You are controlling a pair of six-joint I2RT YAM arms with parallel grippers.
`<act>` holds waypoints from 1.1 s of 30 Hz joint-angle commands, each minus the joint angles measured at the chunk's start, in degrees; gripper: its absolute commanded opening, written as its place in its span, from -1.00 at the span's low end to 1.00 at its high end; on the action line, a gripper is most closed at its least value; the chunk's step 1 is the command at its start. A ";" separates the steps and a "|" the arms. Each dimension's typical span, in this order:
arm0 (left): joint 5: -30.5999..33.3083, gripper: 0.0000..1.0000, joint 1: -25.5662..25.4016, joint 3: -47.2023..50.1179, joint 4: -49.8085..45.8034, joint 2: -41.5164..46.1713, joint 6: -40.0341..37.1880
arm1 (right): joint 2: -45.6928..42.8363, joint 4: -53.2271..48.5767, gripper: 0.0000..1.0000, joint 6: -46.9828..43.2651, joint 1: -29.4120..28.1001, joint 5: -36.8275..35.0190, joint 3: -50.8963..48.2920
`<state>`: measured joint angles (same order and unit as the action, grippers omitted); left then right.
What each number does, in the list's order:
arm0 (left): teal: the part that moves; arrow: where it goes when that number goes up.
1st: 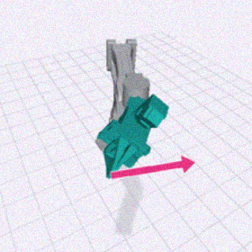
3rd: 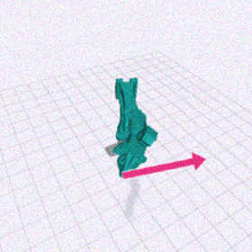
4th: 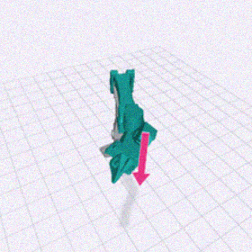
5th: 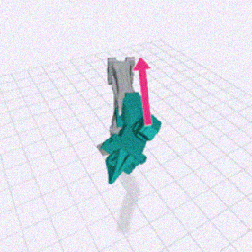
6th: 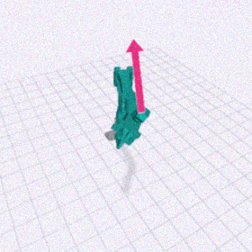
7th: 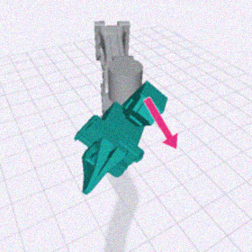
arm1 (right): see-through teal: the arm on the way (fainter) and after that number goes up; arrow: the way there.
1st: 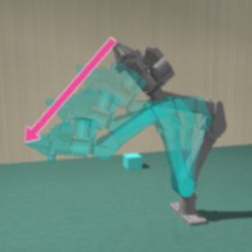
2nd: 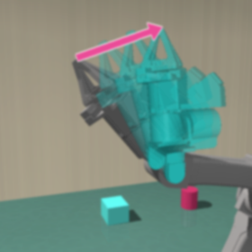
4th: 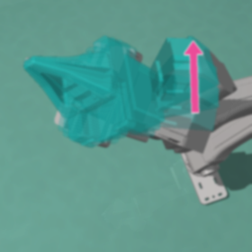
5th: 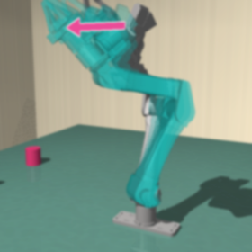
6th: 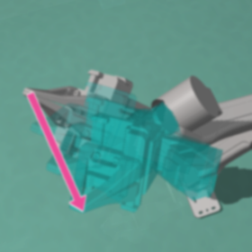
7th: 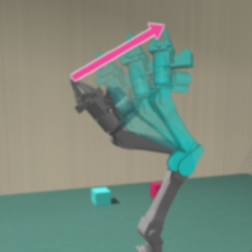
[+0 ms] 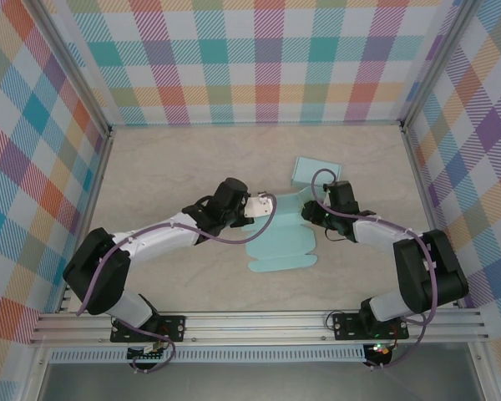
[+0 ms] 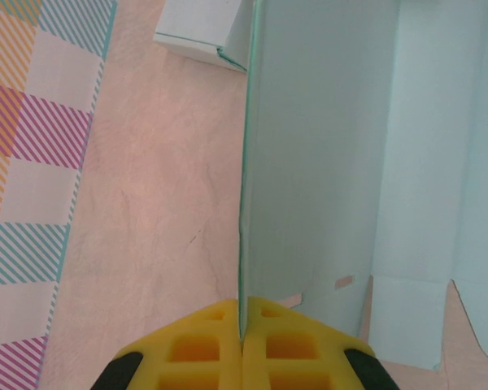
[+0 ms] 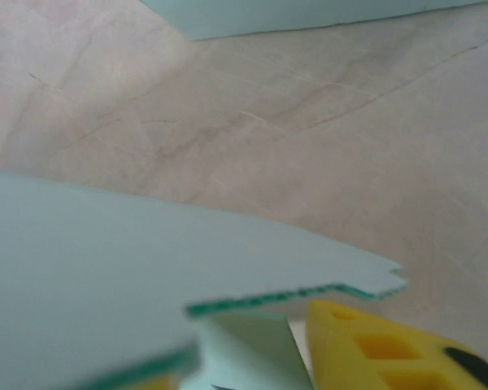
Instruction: Fold the paper box
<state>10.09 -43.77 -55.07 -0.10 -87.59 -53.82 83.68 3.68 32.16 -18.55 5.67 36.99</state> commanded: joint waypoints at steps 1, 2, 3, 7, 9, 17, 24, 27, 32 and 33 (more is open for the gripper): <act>0.85 -1.00 0.10 -2.32 0.40 -1.25 2.74 | -1.00 1.34 -0.39 2.22 -0.04 3.01 0.86; 1.24 -1.00 0.09 -2.55 0.37 -1.48 3.21 | -1.60 1.30 -0.49 2.90 -0.09 3.15 0.55; 1.34 -1.00 0.09 -2.80 0.25 -1.68 3.59 | -2.21 1.64 -0.52 3.67 -0.09 3.48 0.18; 0.94 -1.00 -0.25 -3.03 0.82 -2.38 4.96 | -2.61 5.07 -0.49 6.93 -0.32 5.84 -0.99; 0.91 -1.00 -0.43 -3.28 1.12 -2.86 5.56 | -2.06 7.43 -0.48 8.48 -0.73 6.41 -1.48; 1.81 -1.00 -1.92 -4.40 1.54 -5.16 6.57 | 1.83 13.42 -0.37 12.96 -3.23 5.65 -1.92; 4.61 -1.00 -2.20 -4.75 1.18 -6.62 3.79 | 3.37 10.01 -0.35 15.00 -3.34 2.73 -2.21; 5.36 -1.00 -2.25 -3.77 1.59 -6.84 0.13 | -0.40 3.06 -0.34 12.81 -3.25 -0.19 -1.78; 8.18 -1.00 -2.47 -1.25 4.66 -7.28 -5.39 | -9.38 -7.50 -0.24 8.73 -1.75 -3.09 -2.28; 8.81 -1.00 -2.61 -0.63 5.61 -7.25 -6.30 | -11.62 -9.18 -0.22 8.09 -1.25 -3.25 -2.61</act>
<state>16.56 -45.65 -57.43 2.24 -94.35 -55.99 76.82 1.85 43.48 -20.75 4.60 35.22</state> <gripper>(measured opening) 0.051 0.385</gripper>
